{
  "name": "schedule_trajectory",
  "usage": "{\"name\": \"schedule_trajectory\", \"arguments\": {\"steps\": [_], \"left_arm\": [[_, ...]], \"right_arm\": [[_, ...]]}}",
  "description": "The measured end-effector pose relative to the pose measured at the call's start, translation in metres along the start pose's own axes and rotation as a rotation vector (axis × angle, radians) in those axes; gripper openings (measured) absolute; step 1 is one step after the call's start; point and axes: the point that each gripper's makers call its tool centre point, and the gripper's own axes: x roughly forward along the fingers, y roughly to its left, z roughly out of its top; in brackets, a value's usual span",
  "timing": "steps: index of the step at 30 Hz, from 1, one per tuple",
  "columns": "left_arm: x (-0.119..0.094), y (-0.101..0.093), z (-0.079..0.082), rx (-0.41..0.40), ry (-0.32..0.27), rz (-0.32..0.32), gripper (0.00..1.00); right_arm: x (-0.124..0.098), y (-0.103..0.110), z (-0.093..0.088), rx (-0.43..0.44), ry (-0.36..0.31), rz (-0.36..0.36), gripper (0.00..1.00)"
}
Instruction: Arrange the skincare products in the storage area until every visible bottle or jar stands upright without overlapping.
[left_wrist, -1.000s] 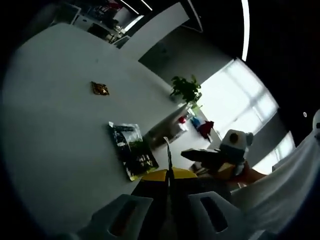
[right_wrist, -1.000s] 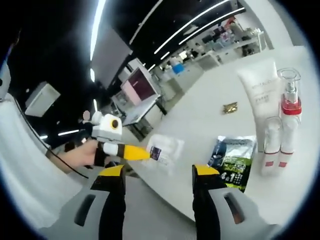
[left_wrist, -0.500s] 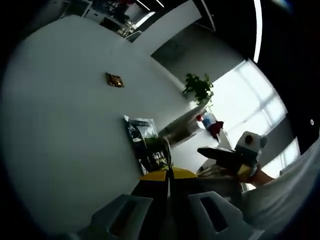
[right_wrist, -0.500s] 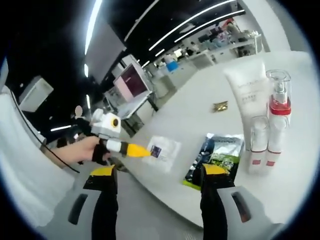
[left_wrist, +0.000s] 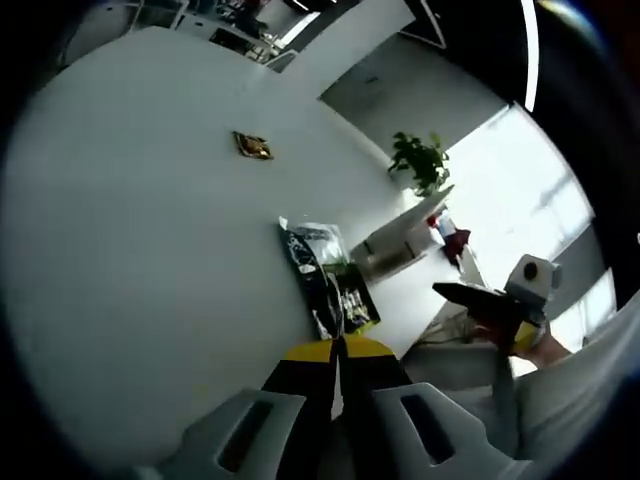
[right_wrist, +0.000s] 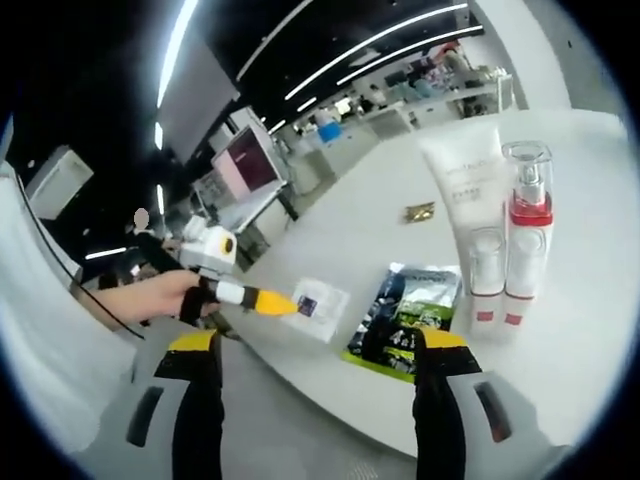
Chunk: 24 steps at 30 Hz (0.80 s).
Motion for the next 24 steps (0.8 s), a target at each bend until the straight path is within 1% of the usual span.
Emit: {"name": "schedule_trajectory", "arguments": {"steps": [2,4,8,13,18,22,24], "left_arm": [[0.003,0.008,-0.001,-0.005,0.007,0.017,0.05],[0.005,0.011,-0.003,-0.005,0.012,0.025,0.05],[0.009,0.019,-0.006,-0.017,0.019,0.042,0.05],[0.012,0.023,-0.006,-0.04,0.015,0.042,0.05],[0.015,0.025,-0.006,-0.041,0.02,0.045,0.05],[0.017,0.029,-0.007,-0.049,0.02,0.054,0.04],[0.017,0.033,-0.008,-0.045,0.021,0.074,0.04]], "right_arm": [[-0.003,-0.004,0.0,0.005,-0.004,-0.009,0.79],[-0.006,-0.006,0.003,0.011,-0.014,-0.018,0.8],[-0.012,-0.015,0.004,-0.022,-0.001,-0.052,0.83],[-0.026,-0.031,0.007,-0.019,-0.026,-0.101,0.87],[-0.034,-0.042,0.007,-0.015,-0.024,-0.141,0.9],[-0.037,-0.047,0.008,0.007,-0.043,-0.165,0.91],[-0.038,-0.047,0.008,0.014,-0.049,-0.17,0.91]]}}
